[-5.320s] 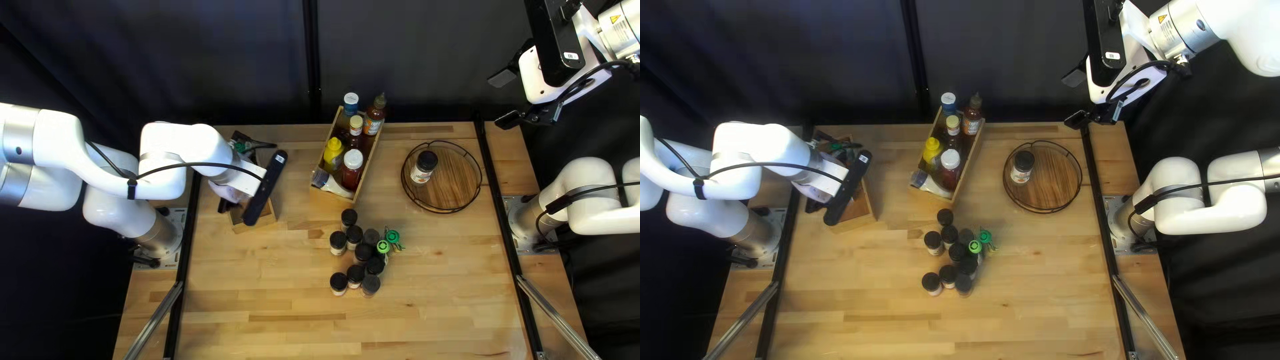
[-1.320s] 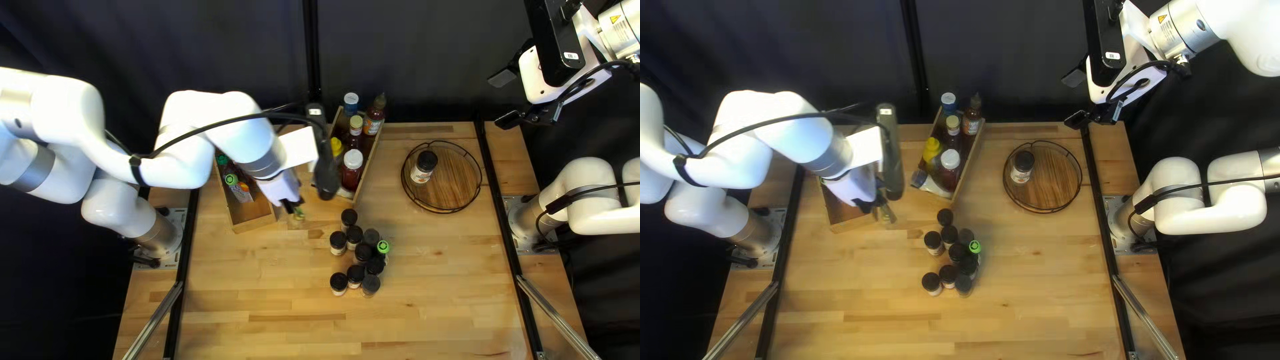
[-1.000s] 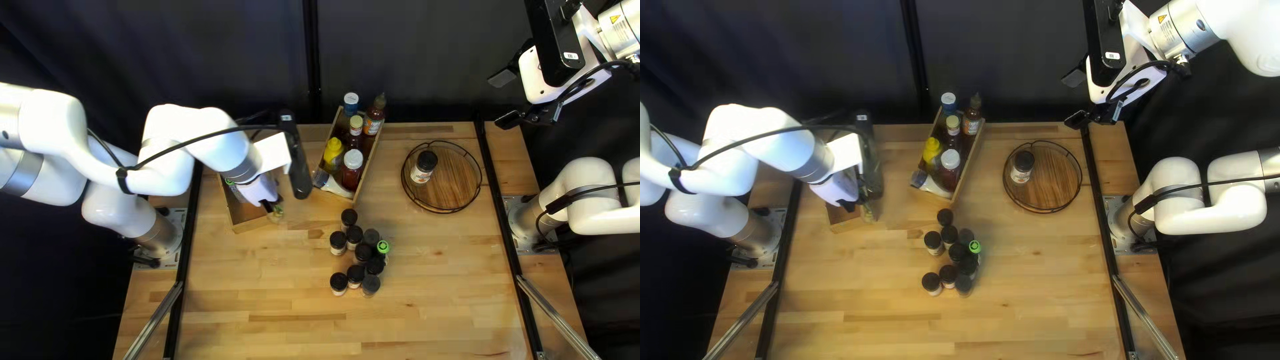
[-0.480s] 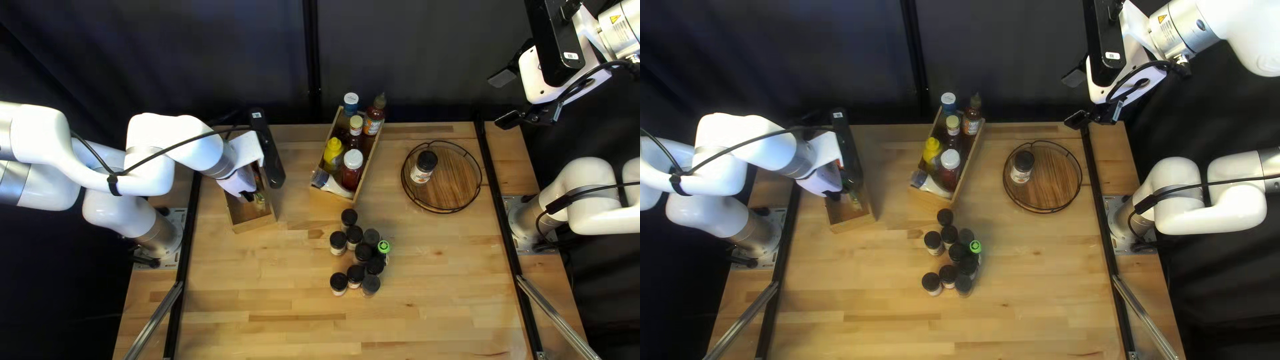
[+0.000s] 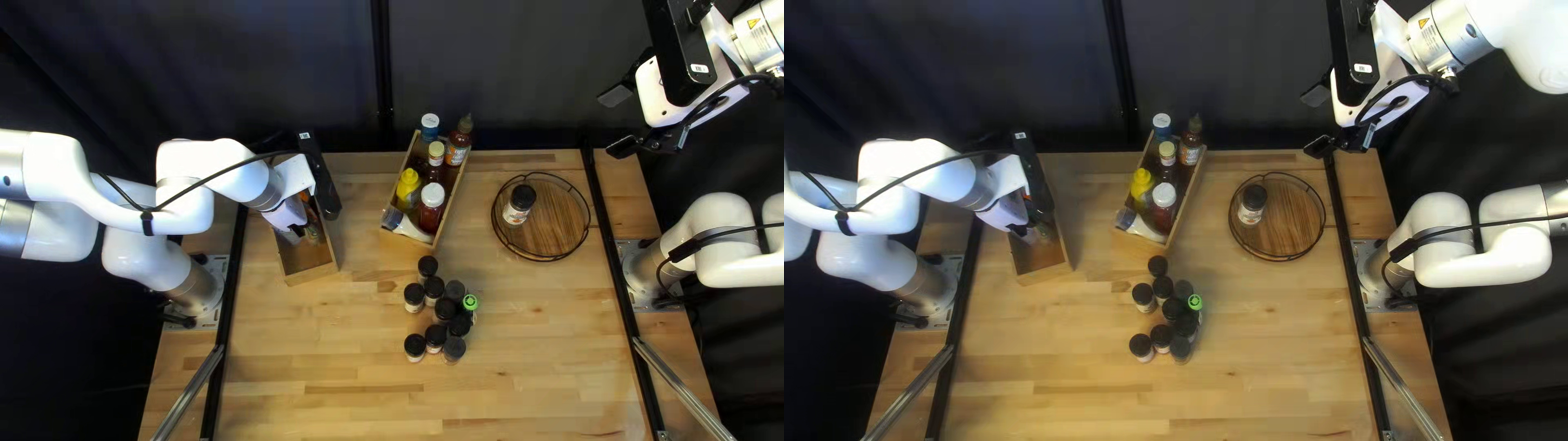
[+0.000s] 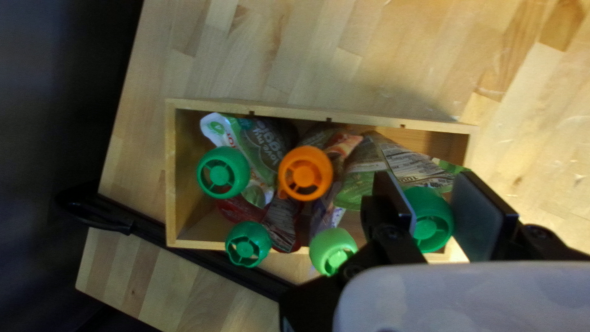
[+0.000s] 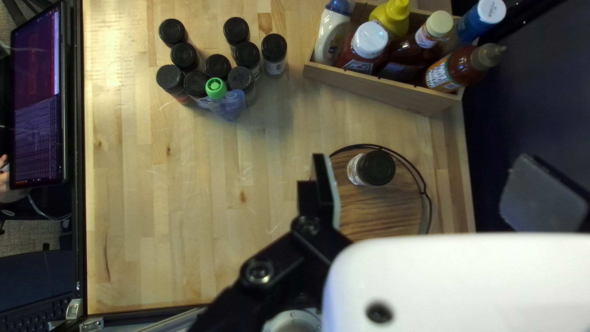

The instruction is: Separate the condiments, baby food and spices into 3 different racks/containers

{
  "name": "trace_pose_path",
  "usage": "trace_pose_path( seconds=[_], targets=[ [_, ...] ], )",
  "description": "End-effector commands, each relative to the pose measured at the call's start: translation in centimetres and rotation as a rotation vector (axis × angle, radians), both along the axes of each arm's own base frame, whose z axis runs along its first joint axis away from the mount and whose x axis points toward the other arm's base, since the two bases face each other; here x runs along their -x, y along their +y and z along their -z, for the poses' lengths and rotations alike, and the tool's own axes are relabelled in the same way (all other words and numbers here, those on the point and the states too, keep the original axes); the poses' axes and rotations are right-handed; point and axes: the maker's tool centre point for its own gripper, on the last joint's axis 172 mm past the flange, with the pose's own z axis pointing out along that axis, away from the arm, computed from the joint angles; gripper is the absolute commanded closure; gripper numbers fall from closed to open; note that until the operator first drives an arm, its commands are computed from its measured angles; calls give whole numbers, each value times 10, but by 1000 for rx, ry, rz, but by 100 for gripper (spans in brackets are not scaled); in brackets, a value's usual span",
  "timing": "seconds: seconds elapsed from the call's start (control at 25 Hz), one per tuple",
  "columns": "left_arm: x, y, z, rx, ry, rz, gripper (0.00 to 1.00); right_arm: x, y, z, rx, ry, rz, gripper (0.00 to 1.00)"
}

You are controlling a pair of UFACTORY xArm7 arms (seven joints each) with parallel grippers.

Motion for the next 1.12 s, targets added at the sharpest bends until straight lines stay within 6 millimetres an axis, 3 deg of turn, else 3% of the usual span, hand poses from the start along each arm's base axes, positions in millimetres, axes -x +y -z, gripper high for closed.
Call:
trace_pose_path(
  seconds=[0.04, 0.08, 0.12, 0.16, 0.32, 0.52, 0.72, 0.8, 1.0, 1.12],
  targets=[
    [3, 5, 8, -6, -3, -13, 99, 0, 0, 0, 0, 0, 0, 0],
    [3, 4, 10, -6, -3, -16, 78, 0, 0, 0, 0, 0, 0, 0],
    [3, 3, 11, -6, -3, -17, 63, 0, 0, 0, 0, 0, 0, 0],
    [2, 2, 11, -7, -3, -19, 0, 0, 0, 0, 0, 0, 0, 0],
    [-6, -14, 3, 3, -10, 0, 0, 0, 0, 0, 0, 0, 0, 0],
    [-33, -50, -15, 53, -27, 80, 0, 0, 0, 0, 0, 0, 0, 0],
    [-87, -103, -35, 137, -45, 234, 0, 0, 0, 0, 0, 0, 0, 0],
    [-121, -128, -42, 167, -52, 293, 0, 0, 0, 0, 0, 0, 0, 0],
    [-185, -163, -46, 189, -86, 364, 0, 0, 0, 0, 0, 0, 0, 0],
    [-218, -175, -42, 174, -138, 375, 0, 0, 0, 0, 0, 0, 0, 0]
  ],
)
